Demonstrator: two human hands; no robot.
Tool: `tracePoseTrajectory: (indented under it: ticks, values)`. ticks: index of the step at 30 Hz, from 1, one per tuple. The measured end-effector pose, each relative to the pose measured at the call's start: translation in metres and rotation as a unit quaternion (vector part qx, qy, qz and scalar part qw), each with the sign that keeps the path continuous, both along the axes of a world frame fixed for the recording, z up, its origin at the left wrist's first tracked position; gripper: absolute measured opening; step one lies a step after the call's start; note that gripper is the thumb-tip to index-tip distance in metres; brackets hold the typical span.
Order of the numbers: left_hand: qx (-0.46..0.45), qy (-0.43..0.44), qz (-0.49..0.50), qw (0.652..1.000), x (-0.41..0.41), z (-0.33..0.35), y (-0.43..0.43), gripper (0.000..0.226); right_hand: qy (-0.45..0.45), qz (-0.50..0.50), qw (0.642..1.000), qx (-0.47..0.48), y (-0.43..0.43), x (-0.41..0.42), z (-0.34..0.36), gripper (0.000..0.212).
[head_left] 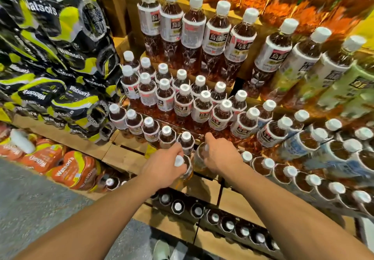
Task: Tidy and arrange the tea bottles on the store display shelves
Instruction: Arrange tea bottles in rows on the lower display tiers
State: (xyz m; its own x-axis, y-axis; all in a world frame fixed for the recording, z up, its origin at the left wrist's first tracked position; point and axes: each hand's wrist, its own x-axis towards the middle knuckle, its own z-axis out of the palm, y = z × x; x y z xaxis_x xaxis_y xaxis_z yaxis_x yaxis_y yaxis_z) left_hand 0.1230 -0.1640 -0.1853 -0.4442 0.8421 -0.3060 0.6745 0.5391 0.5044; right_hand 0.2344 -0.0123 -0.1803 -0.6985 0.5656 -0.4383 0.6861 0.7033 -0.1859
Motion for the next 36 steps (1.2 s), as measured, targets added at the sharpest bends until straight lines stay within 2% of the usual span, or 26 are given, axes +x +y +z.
tracePoseTrajectory:
  ticks: [4, 8, 14, 20, 24, 30, 33, 36]
  values:
    - [-0.007, 0.019, -0.030, 0.999, 0.010, -0.008, 0.022, 0.022, 0.006, 0.005, 1.000, -0.021, -0.004, 0.023, 0.020, 0.036]
    - [-0.024, 0.048, -0.061, 0.997, 0.020, -0.020, 0.044, 0.022, 0.011, 0.002, 0.999, -0.040, -0.005, 0.053, 0.026, 0.029]
    - [-0.038, 0.106, -0.105, 0.988, 0.032, -0.045, 0.082, 0.029, -0.004, 0.005, 0.998, -0.063, -0.004, 0.098, 0.021, 0.047]
    - [-0.044, 0.119, -0.041, 0.991, 0.030, -0.060, 0.106, 0.024, -0.028, -0.019, 0.994, -0.104, 0.007, 0.135, 0.023, 0.035]
    - [-0.081, 0.134, -0.045, 0.987, 0.028, -0.059, 0.114, 0.047, -0.021, -0.031, 0.994, -0.098, 0.018, 0.153, 0.021, 0.039]
    - [-0.083, 0.168, -0.067, 0.980, 0.031, -0.050, 0.108, 0.038, -0.005, -0.043, 0.996, -0.084, 0.030, 0.162, 0.024, 0.034]
    - [-0.091, 0.209, -0.078, 0.971, 0.033, -0.020, 0.110, 0.036, 0.005, -0.045, 0.997, -0.057, 0.033, 0.165, 0.029, 0.038]
    - [-0.030, 0.258, -0.079, 0.962, 0.051, 0.029, 0.118, 0.030, 0.017, -0.055, 0.997, -0.045, 0.037, 0.169, 0.038, 0.036]
